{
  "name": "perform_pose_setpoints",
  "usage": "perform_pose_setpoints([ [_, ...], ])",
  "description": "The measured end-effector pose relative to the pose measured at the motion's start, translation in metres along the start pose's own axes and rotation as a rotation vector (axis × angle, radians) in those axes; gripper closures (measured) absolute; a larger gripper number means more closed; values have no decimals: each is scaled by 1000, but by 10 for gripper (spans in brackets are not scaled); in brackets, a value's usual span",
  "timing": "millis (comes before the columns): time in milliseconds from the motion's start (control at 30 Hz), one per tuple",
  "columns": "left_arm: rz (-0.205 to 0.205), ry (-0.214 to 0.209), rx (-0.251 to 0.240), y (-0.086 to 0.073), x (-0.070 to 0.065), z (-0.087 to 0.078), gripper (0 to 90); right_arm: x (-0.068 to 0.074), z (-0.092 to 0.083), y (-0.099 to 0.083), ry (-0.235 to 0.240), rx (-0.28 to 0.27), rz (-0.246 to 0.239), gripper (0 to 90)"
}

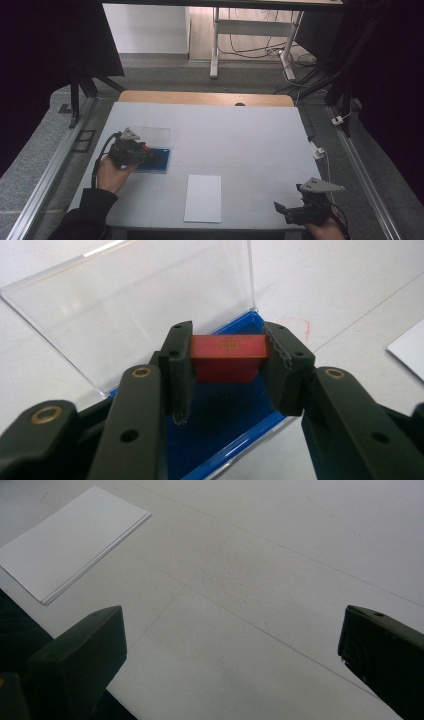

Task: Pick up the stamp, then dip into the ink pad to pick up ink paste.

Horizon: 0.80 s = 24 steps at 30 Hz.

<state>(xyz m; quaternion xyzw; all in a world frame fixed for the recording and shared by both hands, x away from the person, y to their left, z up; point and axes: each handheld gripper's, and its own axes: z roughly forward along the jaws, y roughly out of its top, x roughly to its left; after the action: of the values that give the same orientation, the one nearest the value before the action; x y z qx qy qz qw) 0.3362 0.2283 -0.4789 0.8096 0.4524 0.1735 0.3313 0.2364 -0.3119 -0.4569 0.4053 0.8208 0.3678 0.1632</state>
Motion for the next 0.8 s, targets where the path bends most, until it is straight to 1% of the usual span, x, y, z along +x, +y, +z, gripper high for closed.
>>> perform_pose_setpoints([
  [67,1,3,-2,0,-1,0,581,0,0,0,0,-2,-1,0],
  [167,-11,5,6,1,-2,0,581,0,0,0,0,0,-2,0],
  [267,-3,14,4,0,-2,0,581,1,0,1,-1,5,-6,0],
  [367,-18,8,10,0,-2,2,580,0,0,0,0,2,-5,0],
  [433,-12,13,13,0,-2,3,581,0,0,0,0,2,-6,0],
  [500,-7,15,22,0,-3,5,581,1,1,1,-1,7,-9,0],
  [600,-7,5,37,-1,-3,9,580,1,1,1,1,8,-9,0],
  [700,-12,11,63,-1,-3,13,581,1,1,1,1,8,-10,0],
  [800,-19,14,72,-1,-3,16,581,1,1,1,1,8,-11,0],
])
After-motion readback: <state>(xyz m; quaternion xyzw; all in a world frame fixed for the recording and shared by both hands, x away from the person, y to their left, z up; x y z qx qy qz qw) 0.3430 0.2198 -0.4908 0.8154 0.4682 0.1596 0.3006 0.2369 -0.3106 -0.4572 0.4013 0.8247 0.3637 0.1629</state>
